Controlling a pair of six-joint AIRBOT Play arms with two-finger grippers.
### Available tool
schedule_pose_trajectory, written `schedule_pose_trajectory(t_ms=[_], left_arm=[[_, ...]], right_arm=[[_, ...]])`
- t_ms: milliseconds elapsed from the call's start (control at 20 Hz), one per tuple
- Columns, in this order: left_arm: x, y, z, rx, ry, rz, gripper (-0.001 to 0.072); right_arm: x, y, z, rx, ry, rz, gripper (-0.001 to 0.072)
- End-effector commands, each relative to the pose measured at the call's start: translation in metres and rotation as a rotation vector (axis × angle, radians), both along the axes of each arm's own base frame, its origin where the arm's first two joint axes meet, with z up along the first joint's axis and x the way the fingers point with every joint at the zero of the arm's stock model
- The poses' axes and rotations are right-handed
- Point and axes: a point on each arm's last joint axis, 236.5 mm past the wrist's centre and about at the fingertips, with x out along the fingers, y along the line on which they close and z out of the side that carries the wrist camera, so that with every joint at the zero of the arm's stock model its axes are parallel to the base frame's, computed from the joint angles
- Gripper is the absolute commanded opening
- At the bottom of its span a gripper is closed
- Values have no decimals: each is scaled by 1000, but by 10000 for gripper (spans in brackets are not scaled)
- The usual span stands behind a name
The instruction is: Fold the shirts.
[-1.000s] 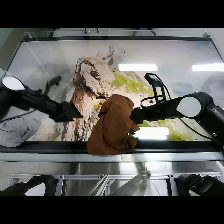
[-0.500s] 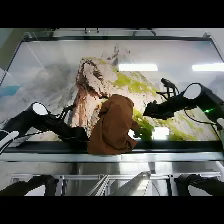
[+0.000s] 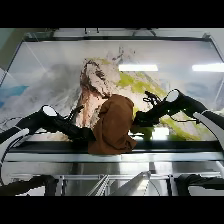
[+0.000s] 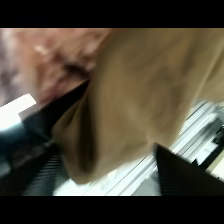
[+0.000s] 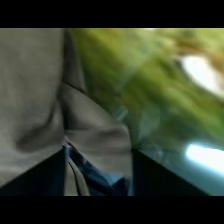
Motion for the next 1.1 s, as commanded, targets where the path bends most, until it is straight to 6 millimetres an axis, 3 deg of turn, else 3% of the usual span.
schedule_pose_trajectory(t_ms=[0, 50, 100, 150, 250, 300, 400, 500, 600, 700, 800, 900, 1050], left_arm=[[7, -19, 3, -107, -11, 18, 250], [6, -19, 4, -109, -8, 14, 73], [5, -20, 7, -117, -11, 6, 16], [7, -21, 14, -129, -22, -9, 16], [23, -23, 49, -180, -92, -40, 15], [38, -20, 75, -206, -152, -39, 14], [76, 7, 139, -204, -288, 5, 12], [112, 56, 208, -101, -487, 74, 13], [135, 105, 289, 4, -743, 154, 18], [141, 131, 372, 35, -978, 241, 24], [134, 138, 426, 40, -1124, 272, 24], [127, 140, 446, 63, -1182, 269, 25], [119, 132, 440, 53, -1166, 242, 26]], right_arm=[[10, 28, 12, 131, -37, -18, 308], [13, 35, 18, 167, -48, -22, 212], [14, 40, 23, 197, -58, -21, 58], [17, 43, 29, 225, -70, -19, 24], [28, 37, 47, 242, -109, 14, 23], [38, 27, 61, 231, -140, 28, 23], [65, -16, 99, 127, -222, 27, 23], [98, -76, 158, -50, -396, -31, 23], [123, -124, 240, -157, -630, -131, 23], [129, -147, 322, -175, -857, -219, 23], [116, -151, 387, -176, -1045, -267, 23], [92, -133, 427, -106, -1158, -242, 23], [57, -121, 455, -75, -1224, -210, 23]])
